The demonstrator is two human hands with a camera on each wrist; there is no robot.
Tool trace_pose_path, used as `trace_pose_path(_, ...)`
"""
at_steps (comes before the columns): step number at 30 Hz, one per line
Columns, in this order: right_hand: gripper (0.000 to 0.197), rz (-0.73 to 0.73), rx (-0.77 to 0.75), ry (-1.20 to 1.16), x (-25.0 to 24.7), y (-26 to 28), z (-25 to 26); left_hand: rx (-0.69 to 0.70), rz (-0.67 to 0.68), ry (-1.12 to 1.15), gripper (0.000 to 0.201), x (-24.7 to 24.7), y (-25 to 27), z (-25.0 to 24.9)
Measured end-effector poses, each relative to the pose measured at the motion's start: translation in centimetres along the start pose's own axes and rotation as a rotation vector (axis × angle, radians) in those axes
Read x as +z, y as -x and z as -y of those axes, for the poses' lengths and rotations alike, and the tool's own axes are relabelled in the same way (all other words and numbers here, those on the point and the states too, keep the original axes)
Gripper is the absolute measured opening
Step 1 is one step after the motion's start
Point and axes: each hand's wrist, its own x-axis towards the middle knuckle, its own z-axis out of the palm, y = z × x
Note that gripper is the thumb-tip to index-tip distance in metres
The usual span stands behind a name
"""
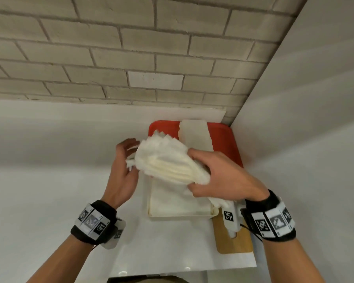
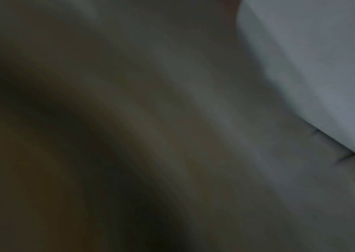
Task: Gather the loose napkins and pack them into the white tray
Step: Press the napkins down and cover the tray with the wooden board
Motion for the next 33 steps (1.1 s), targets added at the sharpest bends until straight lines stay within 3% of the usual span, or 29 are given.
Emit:
trace_pose_path(3, 0.035, 0.095, -0.015, -0.022, -0.2, 1.3, 0.3, -0.009, 0.114, 0.134, 0.038, -1.1, 0.5, -0.7)
trace_pose_path(5, 0.037, 0.114, -0.002, -0.02, -0.7, 1.5, -0.1, -0.154, 0.174, 0.291, 0.032, -0.8, 0.7, -1.4)
trace_pose_path(8, 0.037, 0.124, 0.045, 0.026, -1.0, 0.7, -1.6, -0.437, 0.273, 0.505, 0.068, 0.0, 1.0, -1.0)
trace_pose_path(9, 0.037, 0.129, 0.062, 0.05, -0.9, 0.1, -2.1, -0.458, 0.333, 0.513, 0.072, 0.3, 1.2, -0.7)
trace_pose_path(12, 0.037, 0.155, 0.113, 0.14, 0.3, -1.7, -3.8, -0.477, 0.46, 0.416, 0.056, 1.6, 2.1, 0.3)
trace_pose_path(16, 0.04, 0.163, 0.142, 0.202, 2.6, -3.3, -5.8, -0.605, 0.373, 0.402, 0.071, 2.5, 2.8, 1.4)
trace_pose_path(21, 0.04, 0.069, 0.143, 0.196, 3.4, -3.2, -6.2, -0.52, 0.281, 0.455, 0.048, 1.7, 3.0, 1.5)
trace_pose_path(27, 0.042, -0.098, 0.024, 0.388, 2.9, -1.7, -5.6, -0.452, 0.281, 0.528, 0.056, 0.6, 2.7, 1.0)
trace_pose_path(30, 0.044, -0.095, -0.001, 0.511, 4.6, -0.9, -5.9, -0.477, 0.288, 0.535, 0.054, 0.8, 2.6, 1.5)
trace_pose_path(33, 0.045, -0.029, 0.026, 0.568, 7.4, -0.7, -7.4, -0.483, 0.197, 0.452, 0.035, 1.6, 2.5, 1.7)
